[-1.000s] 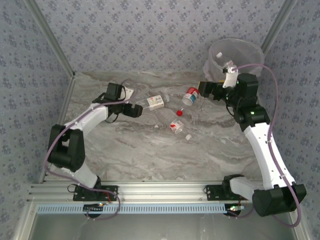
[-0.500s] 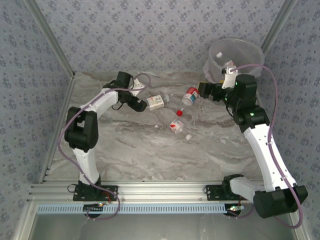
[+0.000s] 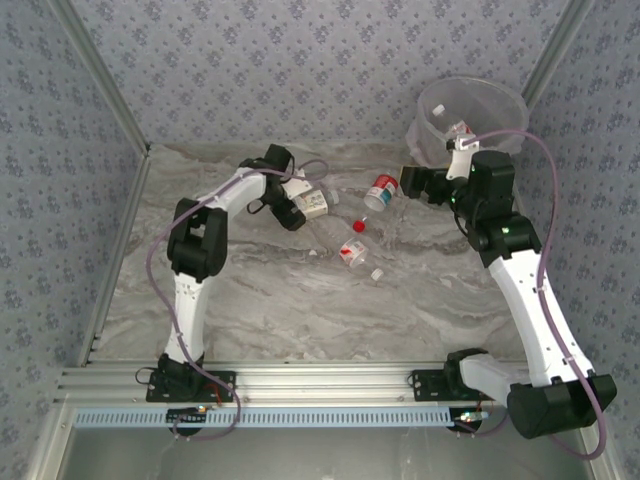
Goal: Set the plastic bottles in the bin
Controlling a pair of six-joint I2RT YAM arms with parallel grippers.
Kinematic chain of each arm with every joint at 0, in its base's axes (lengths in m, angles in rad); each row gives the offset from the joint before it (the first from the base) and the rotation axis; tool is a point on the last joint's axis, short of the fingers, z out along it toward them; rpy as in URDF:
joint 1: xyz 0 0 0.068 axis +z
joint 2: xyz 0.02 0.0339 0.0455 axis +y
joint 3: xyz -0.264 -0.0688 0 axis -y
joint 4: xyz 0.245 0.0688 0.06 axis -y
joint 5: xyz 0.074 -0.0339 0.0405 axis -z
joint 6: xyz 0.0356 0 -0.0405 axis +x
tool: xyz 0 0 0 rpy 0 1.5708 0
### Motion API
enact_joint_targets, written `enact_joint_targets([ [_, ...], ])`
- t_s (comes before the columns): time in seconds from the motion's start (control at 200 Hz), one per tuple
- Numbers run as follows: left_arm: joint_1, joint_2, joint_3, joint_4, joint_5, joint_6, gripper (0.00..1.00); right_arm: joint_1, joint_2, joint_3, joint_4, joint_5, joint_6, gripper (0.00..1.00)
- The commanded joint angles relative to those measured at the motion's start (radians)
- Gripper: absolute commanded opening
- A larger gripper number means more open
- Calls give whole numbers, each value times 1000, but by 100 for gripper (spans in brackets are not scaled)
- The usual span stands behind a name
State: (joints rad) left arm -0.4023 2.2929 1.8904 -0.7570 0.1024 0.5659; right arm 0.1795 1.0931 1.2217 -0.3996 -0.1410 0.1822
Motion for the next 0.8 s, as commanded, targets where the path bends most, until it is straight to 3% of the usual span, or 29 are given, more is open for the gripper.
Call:
enact_joint_targets([
  [0.0,-6,43,54,-96,-4,46,94,7,-27,28,-33,21,-15,100],
  [0.665,-8,-66,-132,52,-50,-24,61,7,-22,-4,3,81,26,100],
  [0.8,-4,-101,-174,73,-40,-51,46,7,-22,-10,1,105,31,100],
])
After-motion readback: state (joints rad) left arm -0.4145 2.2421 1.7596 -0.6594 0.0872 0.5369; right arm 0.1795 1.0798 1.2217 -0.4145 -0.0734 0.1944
